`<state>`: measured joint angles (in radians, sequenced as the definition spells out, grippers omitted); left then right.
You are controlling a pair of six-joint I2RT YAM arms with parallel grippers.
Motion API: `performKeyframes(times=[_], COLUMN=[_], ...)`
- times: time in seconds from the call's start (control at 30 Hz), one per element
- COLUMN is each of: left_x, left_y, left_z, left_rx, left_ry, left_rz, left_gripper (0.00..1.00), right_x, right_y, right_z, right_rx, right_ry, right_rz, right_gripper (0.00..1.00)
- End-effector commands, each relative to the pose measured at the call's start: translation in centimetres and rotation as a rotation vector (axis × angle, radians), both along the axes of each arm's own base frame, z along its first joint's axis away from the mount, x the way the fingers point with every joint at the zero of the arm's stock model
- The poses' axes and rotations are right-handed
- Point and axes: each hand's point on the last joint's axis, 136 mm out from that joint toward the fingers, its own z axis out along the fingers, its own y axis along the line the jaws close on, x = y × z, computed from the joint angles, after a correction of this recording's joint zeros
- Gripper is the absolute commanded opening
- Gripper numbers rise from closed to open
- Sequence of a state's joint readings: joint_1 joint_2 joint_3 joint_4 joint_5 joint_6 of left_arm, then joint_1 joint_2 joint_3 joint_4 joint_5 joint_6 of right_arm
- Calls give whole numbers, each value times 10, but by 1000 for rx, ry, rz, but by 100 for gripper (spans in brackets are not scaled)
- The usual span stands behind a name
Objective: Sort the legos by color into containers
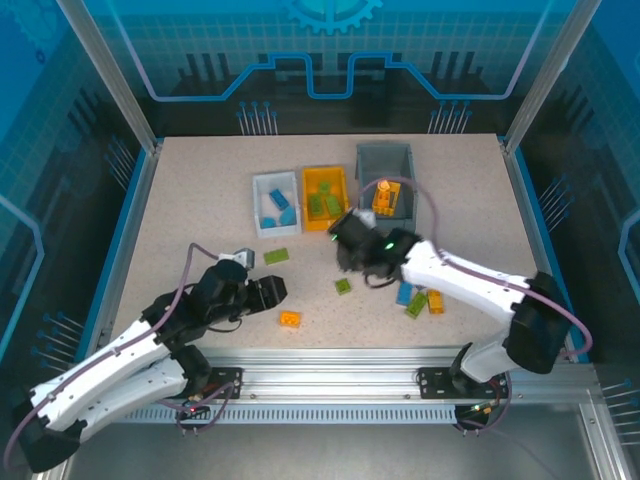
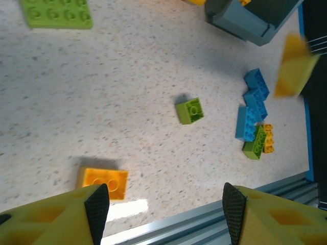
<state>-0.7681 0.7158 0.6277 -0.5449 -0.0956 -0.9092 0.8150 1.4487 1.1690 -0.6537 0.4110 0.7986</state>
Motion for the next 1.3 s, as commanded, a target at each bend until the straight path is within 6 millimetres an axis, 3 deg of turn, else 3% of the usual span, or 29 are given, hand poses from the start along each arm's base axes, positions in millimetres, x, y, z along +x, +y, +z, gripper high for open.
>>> performKeyframes(times=[0.0,0.1,0.3,0.43,0.6,0.7,0.8,0.97,1.1,1.27], left_x=[14,22,33,35,34,33,32,32,32,30], left_y=[-32,-52,-89,-104,-110,-108,-105,-111,-135,-187], left_z=[37,42,35,28,21,20,21,17,13,-4], left_rx=[-86,-73,-9,21,38,53,62,73,101,192], left_ry=[-91,-107,-112,-111,-102,-103,-103,-87,-76,-53], left_rz=[-76,-115,-184,-211,-222,-223,-220,-232,-286,-381], left_gripper=[65,65,65,65,65,65,65,65,66,68], right_x=[44,94,179,210,228,231,228,215,191,135], right_y=[-34,-52,-68,-66,-65,-67,-68,-74,-79,-101], right_z=[6,11,-11,-28,-46,-45,-27,15,59,93], right_rx=[-13,49,134,154,152,146,149,160,157,117], right_ry=[-21,-22,53,101,143,142,105,28,-46,-110], right_rz=[-5,-30,-65,-70,-78,-82,-78,-78,-72,-102], right_gripper=[23,23,22,24,30,44,57,60,57,56])
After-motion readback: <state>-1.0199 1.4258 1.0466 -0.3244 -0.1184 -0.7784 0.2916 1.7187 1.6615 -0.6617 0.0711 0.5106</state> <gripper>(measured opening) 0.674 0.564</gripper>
